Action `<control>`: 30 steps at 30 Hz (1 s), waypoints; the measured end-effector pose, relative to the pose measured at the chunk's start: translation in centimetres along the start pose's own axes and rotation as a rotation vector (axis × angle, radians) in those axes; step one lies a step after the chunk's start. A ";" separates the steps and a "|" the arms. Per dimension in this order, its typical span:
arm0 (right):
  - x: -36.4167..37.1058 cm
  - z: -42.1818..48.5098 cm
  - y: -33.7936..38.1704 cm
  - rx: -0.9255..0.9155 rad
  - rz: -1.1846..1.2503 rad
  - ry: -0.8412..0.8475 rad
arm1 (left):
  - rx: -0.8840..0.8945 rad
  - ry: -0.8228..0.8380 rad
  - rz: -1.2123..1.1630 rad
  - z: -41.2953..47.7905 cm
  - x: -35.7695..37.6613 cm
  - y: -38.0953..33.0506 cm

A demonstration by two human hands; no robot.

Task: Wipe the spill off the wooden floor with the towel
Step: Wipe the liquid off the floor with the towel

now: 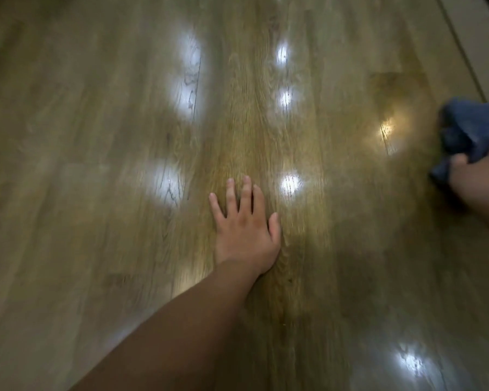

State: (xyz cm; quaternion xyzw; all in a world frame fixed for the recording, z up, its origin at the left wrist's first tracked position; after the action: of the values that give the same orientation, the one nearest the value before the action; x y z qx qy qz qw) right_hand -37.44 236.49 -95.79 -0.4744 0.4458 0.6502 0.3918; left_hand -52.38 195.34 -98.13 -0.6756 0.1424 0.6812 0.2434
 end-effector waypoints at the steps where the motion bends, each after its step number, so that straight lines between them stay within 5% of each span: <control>1: 0.3 0.7 -0.2 0.077 -0.022 -0.013 | 0.003 0.004 -0.001 0.0 0.1 0.0; 4: 1.1 -2.4 6.9 0.140 -0.007 -0.029 | 0.005 0.008 -0.006 0.0 0.2 0.0; 9: 2.0 -15.5 27.3 -0.651 0.157 0.140 | -0.018 -0.024 -0.009 0.3 -0.2 0.2; 12: 2.0 -18.7 30.3 -0.991 0.263 0.376 | -0.022 -0.037 -0.016 0.2 -0.4 0.1; 15: 1.8 -11.3 24.3 -0.795 0.275 0.298 | -0.011 -0.008 -0.023 0.2 -0.1 0.1; 19: 1.2 1.9 5.2 -0.144 0.034 0.094 | -0.006 -0.019 -0.013 0.2 0.1 0.1; 21: 8.3 11.0 -5.5 0.009 -0.009 0.101 | 0.002 -0.025 -0.006 0.1 0.0 0.0; 22: 10.5 13.7 -7.0 -0.055 -0.027 0.130 | 0.011 -0.018 -0.007 0.2 0.0 -0.2; 26: 4.3 2.0 6.4 0.097 0.049 0.024 | 0.006 -0.013 -0.026 0.3 0.1 -0.1; 30: 2.2 -11.0 23.9 -0.323 0.064 0.206 | -0.001 -0.006 -0.044 0.4 -0.3 -0.2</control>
State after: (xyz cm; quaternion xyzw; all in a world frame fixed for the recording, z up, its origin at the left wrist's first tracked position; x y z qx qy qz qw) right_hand -57.33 219.17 -94.62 -0.5808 0.3882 0.6734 0.2419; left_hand -52.64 195.65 -97.84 -0.6768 0.1263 0.6778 0.2583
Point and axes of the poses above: each hand's wrist, its own z-axis towards the middle knuckle, its own x-axis out of the palm, y = z × x, the point moved 9 cm from there along z, towards the middle knuckle, and after that the axes turned 12 degrees about -y, right-handed, at the moved point
